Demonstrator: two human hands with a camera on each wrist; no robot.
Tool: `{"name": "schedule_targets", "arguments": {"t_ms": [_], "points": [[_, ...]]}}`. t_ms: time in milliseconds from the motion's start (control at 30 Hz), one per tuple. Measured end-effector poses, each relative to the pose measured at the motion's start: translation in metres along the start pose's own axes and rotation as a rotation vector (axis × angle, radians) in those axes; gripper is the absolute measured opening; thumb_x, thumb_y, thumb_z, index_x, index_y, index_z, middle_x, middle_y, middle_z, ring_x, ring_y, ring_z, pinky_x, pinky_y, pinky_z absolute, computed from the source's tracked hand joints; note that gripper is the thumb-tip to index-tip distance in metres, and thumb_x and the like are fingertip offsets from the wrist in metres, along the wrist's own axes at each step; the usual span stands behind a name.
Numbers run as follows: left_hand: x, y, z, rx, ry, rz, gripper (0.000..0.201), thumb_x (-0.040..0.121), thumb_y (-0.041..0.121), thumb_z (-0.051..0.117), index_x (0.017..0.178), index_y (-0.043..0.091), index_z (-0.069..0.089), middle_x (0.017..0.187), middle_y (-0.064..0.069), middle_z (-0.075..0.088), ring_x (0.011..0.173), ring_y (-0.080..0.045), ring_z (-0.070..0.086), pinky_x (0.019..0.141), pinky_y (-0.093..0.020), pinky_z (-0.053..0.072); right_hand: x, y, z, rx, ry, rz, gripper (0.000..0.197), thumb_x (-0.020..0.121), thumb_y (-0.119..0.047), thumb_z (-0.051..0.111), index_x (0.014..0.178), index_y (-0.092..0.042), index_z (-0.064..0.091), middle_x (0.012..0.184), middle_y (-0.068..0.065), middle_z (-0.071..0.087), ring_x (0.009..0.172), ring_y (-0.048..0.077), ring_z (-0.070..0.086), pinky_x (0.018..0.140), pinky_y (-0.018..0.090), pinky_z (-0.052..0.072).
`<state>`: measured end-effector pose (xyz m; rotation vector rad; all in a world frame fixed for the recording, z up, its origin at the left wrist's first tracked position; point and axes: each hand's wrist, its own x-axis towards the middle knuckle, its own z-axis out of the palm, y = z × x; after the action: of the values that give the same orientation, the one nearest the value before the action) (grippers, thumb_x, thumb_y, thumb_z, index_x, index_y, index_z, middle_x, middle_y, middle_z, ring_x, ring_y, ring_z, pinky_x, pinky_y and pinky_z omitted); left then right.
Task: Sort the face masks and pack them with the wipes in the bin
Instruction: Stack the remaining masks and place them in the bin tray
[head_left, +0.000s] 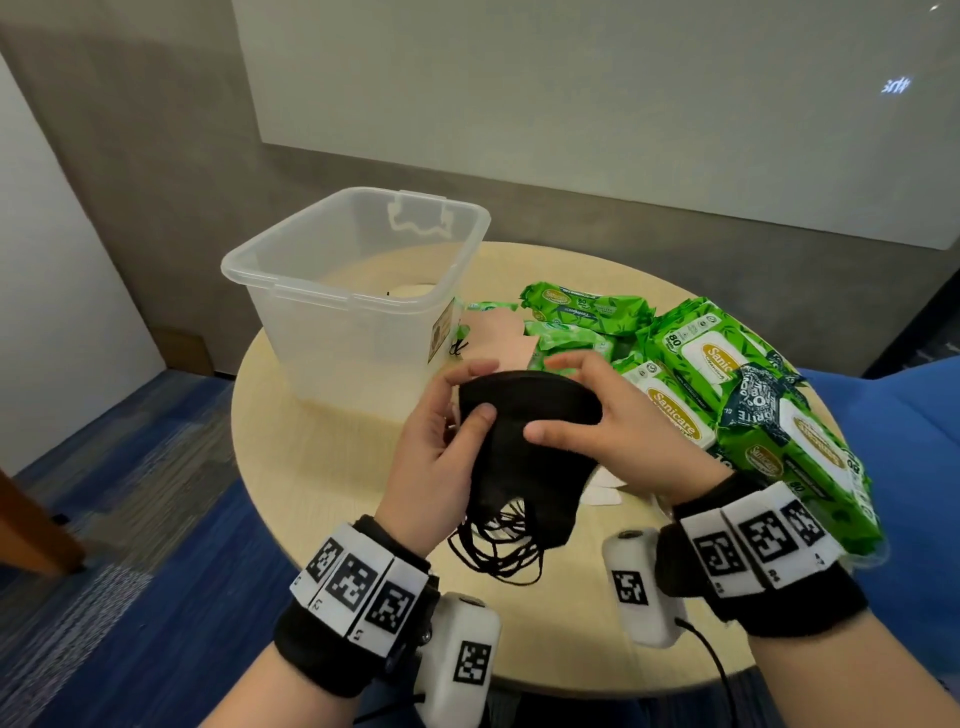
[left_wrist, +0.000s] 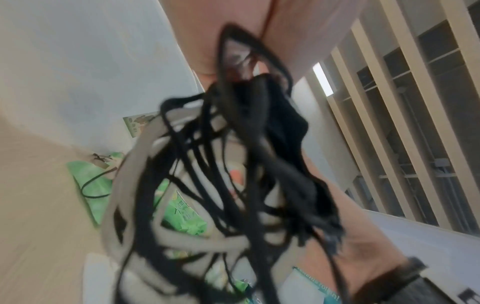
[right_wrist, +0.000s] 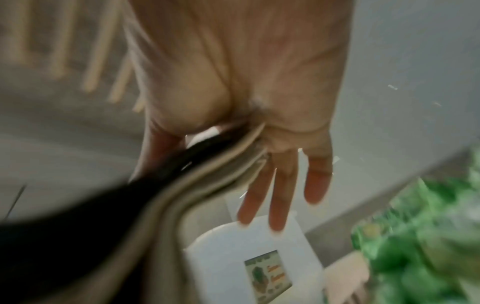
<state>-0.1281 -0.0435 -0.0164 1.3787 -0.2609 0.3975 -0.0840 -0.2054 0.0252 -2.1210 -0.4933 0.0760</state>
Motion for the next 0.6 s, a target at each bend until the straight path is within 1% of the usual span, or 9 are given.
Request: {"name": "schedule_targets", "arguments": {"t_ms": [67, 167, 200, 267, 333, 367, 433, 500, 600], "points": [[0.001, -0.001, -0.001, -0.037, 0.044, 0.005, 0.036, 0.092, -0.001, 0.049, 0.109, 0.030, 0.054, 0.091, -0.004, 0.065, 0.077, -0.010, 0.063, 0.061, -0.021, 0.053, -0.002, 0.005, 0.000, 0.299, -0.058, 0.059, 0.041, 0.069, -0.008, 0.076, 0.105, -0.013, 0.057, 0.097, 0.002, 0.066, 0.088, 0.011, 0.064, 0.077, 0.023, 0.054], [0.001, -0.006, -0.001, -0.022, 0.029, -0.024, 0.037, 0.091, 0.002, 0.049, 0.114, 0.030, 0.051, 0.102, -0.009, 0.062, 0.087, -0.009, 0.063, 0.068, -0.018, 0.051, -0.001, 0.011, 0.003, 0.496, 0.086, 0.066, 0.037, 0.071, 0.006, 0.069, 0.102, -0.007, 0.056, 0.092, 0.008, 0.067, 0.081, 0.014, 0.066, 0.070, 0.021, 0.055], [0.002, -0.008, -0.002, 0.011, 0.014, -0.047, 0.040, 0.091, 0.000, 0.049, 0.115, 0.032, 0.050, 0.106, -0.009, 0.062, 0.091, -0.008, 0.062, 0.071, -0.016, 0.051, -0.001, 0.012, 0.003, 0.550, 0.136, 0.064, 0.038, 0.072, 0.008, 0.068, 0.103, -0.009, 0.053, 0.091, 0.009, 0.067, 0.080, 0.014, 0.066, 0.067, 0.022, 0.055], [0.003, -0.011, -0.004, 0.182, -0.040, -0.058, 0.045, 0.089, 0.001, 0.051, 0.112, 0.040, 0.049, 0.109, 0.000, 0.062, 0.096, -0.006, 0.060, 0.078, -0.015, 0.049, -0.001, 0.012, 0.004, 0.573, 0.213, 0.043, 0.041, 0.073, 0.008, 0.068, 0.102, -0.014, 0.050, 0.089, 0.008, 0.067, 0.077, 0.015, 0.067, 0.063, 0.025, 0.056], [0.004, -0.009, -0.005, 0.402, -0.118, -0.029, 0.045, 0.087, 0.004, 0.053, 0.108, 0.044, 0.049, 0.102, 0.015, 0.061, 0.094, 0.002, 0.056, 0.080, -0.011, 0.045, -0.002, 0.011, 0.005, 0.485, 0.260, 0.008, 0.042, 0.071, 0.006, 0.072, 0.101, -0.017, 0.052, 0.084, 0.005, 0.068, 0.073, 0.014, 0.067, 0.061, 0.027, 0.057], [0.005, -0.007, -0.005, 0.467, -0.145, -0.013, 0.043, 0.088, 0.005, 0.054, 0.109, 0.042, 0.049, 0.099, 0.018, 0.058, 0.094, 0.004, 0.054, 0.079, -0.008, 0.042, -0.002, 0.012, 0.006, 0.430, 0.269, -0.015, 0.042, 0.070, 0.004, 0.074, 0.100, -0.017, 0.054, 0.081, 0.002, 0.069, 0.071, 0.012, 0.067, 0.061, 0.027, 0.056], [0.005, -0.005, -0.002, 0.506, -0.171, -0.003, 0.035, 0.091, 0.008, 0.054, 0.120, 0.029, 0.051, 0.100, 0.017, 0.055, 0.096, 0.002, 0.052, 0.080, -0.005, 0.040, -0.002, 0.012, 0.009, 0.352, 0.244, -0.051, 0.037, 0.066, 0.004, 0.077, 0.094, -0.015, 0.061, 0.076, -0.003, 0.071, 0.070, 0.009, 0.067, 0.065, 0.025, 0.055], [0.004, -0.006, 0.000, 0.476, -0.185, -0.030, 0.032, 0.094, 0.009, 0.050, 0.125, 0.019, 0.050, 0.106, 0.009, 0.059, 0.100, -0.003, 0.054, 0.085, -0.012, 0.043, -0.003, 0.013, 0.015, 0.330, 0.222, -0.069, 0.029, 0.066, 0.003, 0.077, 0.083, -0.018, 0.066, 0.071, -0.006, 0.072, 0.067, 0.007, 0.067, 0.065, 0.024, 0.054], [0.000, -0.011, 0.002, 0.454, -0.175, -0.086, 0.027, 0.095, 0.008, 0.046, 0.121, 0.015, 0.051, 0.105, 0.002, 0.061, 0.101, -0.011, 0.057, 0.086, -0.023, 0.046, -0.005, 0.020, 0.023, 0.296, 0.261, -0.046, 0.017, 0.070, -0.008, 0.078, 0.079, -0.020, 0.069, 0.073, -0.001, 0.073, 0.071, 0.015, 0.069, 0.071, 0.037, 0.057]]}}
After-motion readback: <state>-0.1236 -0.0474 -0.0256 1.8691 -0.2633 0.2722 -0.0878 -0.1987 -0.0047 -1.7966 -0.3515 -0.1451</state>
